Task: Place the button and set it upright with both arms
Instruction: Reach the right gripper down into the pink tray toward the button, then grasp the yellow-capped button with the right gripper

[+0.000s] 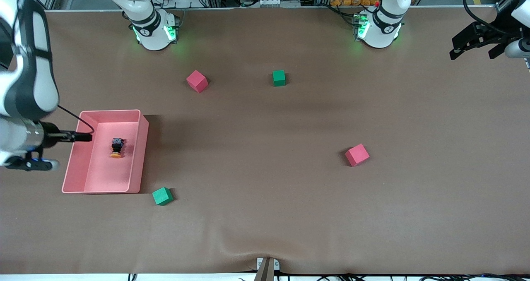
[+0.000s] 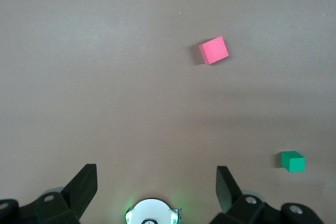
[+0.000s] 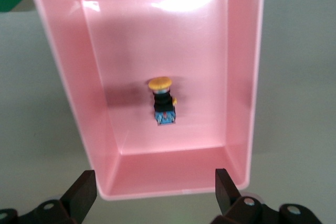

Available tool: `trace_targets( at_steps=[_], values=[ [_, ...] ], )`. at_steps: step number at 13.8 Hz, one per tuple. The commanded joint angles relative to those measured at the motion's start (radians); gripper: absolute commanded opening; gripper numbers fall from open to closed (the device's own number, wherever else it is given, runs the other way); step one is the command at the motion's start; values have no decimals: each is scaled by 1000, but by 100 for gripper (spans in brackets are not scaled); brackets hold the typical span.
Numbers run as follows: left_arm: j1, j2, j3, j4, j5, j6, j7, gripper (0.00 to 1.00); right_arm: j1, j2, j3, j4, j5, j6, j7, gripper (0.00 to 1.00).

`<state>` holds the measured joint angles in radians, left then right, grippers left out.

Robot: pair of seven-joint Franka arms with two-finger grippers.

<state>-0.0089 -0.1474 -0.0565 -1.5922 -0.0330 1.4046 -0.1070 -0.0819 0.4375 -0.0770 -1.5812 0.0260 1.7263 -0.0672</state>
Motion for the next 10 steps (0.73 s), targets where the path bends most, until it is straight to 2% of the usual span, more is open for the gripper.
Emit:
trace_targets(
  at_steps=[1, 4, 10],
  values=[
    [24, -6, -5, 6, 15, -12, 20, 100, -16, 7, 2, -122, 64, 167, -16, 100],
    [23, -6, -5, 6, 13, -4, 20, 100, -16, 24, 2, -241, 64, 384, -29, 100],
    [23, -15, -11, 1, 13, -21, 20, 100, -10, 95, 2, -270, 64, 492, -34, 100]
  ],
)
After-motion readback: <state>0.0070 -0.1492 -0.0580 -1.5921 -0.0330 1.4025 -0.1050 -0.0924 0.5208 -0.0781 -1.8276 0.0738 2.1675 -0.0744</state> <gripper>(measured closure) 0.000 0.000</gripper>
